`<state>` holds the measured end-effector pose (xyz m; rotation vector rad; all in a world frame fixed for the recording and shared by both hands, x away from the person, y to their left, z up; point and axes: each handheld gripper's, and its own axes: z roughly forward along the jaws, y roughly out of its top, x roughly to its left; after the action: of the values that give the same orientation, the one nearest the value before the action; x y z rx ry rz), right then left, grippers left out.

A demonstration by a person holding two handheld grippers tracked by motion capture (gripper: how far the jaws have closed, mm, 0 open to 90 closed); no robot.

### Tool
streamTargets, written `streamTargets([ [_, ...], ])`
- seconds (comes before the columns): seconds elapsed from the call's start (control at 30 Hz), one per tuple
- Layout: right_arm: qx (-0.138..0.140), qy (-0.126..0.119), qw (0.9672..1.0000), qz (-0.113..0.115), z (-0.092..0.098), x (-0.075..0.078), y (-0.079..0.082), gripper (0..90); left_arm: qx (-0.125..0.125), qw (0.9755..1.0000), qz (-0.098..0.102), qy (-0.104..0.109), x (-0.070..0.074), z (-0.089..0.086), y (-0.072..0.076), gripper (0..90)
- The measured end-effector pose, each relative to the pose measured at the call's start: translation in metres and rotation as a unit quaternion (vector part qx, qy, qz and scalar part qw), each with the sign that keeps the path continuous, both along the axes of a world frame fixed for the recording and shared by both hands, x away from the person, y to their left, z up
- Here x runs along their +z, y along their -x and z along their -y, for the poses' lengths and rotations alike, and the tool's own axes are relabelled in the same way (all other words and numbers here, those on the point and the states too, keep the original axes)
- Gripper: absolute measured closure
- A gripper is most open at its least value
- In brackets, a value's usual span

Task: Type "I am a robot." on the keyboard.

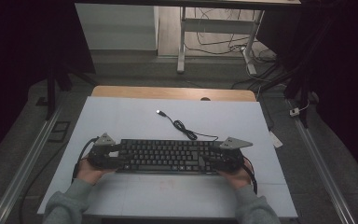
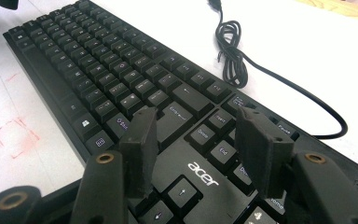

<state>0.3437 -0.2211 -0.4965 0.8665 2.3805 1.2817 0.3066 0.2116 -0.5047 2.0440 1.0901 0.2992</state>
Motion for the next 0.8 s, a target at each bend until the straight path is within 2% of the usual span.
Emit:
streamTargets([
  [0.43,0.001,0.002,1.0,0.0,0.0,0.0,-0.001,49.6,-0.019,0.9995,0.011,0.021,0.007,0.009,0.001,37.0],
  [0.8,0.001,0.002,1.0,0.001,-0.001,0.0,-0.001,49.5,-0.053,0.9982,0.015,0.022,0.01,0.025,0.003,49.4],
])
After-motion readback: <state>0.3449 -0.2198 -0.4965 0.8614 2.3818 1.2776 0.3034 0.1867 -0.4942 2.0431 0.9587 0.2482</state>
